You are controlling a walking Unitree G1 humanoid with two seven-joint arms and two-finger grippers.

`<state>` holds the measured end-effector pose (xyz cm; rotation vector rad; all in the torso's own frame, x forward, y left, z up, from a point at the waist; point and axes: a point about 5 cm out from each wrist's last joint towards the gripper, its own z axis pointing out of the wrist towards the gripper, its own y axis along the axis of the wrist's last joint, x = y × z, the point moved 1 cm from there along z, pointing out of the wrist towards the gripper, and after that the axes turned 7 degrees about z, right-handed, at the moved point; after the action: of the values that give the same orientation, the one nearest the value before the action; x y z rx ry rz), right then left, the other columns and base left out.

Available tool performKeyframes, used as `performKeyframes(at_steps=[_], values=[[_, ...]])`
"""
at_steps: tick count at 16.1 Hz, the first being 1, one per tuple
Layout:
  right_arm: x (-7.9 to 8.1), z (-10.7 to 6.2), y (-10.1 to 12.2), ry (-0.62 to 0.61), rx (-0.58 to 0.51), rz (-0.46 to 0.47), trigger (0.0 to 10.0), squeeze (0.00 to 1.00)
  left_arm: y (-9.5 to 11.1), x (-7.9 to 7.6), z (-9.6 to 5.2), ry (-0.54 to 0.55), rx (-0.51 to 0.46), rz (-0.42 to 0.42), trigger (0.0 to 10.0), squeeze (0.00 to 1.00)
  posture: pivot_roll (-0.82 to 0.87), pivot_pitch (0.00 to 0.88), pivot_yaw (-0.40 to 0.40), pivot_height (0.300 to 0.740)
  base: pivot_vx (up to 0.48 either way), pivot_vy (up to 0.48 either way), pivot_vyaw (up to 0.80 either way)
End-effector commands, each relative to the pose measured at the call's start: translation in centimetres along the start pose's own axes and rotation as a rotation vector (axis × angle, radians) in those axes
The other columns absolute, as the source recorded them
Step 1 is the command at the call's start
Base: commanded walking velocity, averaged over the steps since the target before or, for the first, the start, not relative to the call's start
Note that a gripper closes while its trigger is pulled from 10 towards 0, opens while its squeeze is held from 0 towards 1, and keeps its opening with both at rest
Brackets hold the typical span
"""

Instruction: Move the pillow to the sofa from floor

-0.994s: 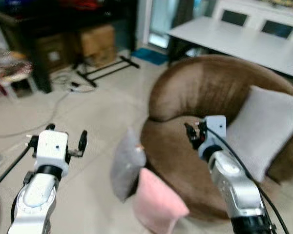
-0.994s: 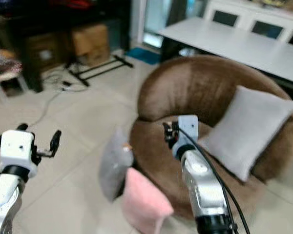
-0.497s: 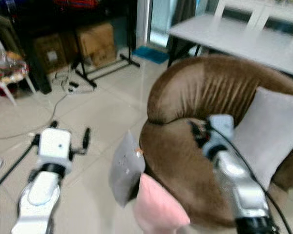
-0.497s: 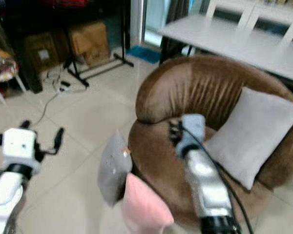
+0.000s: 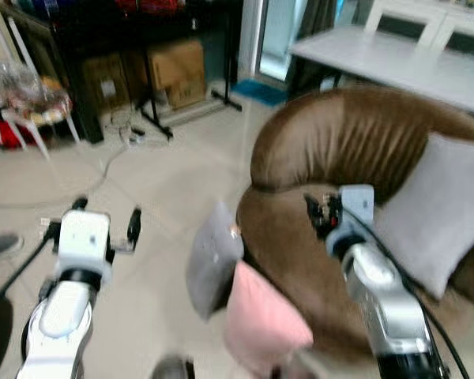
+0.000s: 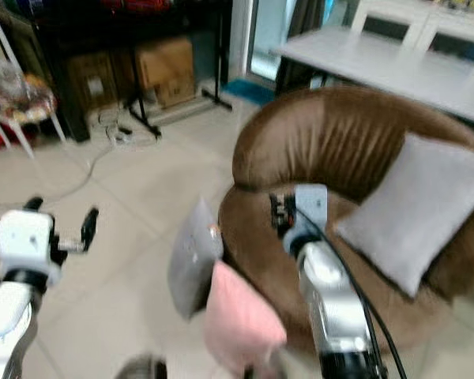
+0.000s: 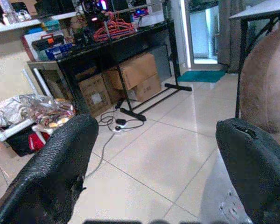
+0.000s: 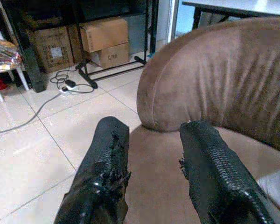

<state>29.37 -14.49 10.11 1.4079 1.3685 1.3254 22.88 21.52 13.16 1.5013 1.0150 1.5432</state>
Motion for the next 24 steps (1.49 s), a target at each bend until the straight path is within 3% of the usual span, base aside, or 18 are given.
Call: performKeyframes(at_steps=[1, 8, 19, 24], values=[[-0.40, -0.06, -0.10, -0.015, 0.003, -0.010, 10.0, 0.00, 0.12, -0.11, 0.09, 0.001, -0.003, 0.006, 10.0, 0.00, 0.01, 0.000, -0.039, 0.621, 0.000, 0.000, 0.00], [-0.07, 0.14, 0.08, 0.002, -0.010, -0.031, 10.0, 0.00, 0.08, -0.23, 0.16, -0.012, -0.005, -0.006, 10.0, 0.00, 0.02, 0.000, -0.045, 0.612, 0.000, 0.000, 0.00], [0.09, 0.60, -0.11, 0.011, -0.001, -0.054, 10.0, 0.00, 0.19, -0.04, 0.26, -0.003, -0.009, -0.018, 10.0, 0.00, 0.02, 0.000, -0.050, 0.612, 0.298, 0.000, 0.00], [0.14, 0.66, -0.16, 0.011, -0.001, -0.059, 10.0, 0.00, 0.28, -0.06, 0.45, -0.004, -0.009, -0.018, 10.0, 0.00, 0.02, 0.000, -0.047, 0.612, 0.299, 0.000, -0.41]])
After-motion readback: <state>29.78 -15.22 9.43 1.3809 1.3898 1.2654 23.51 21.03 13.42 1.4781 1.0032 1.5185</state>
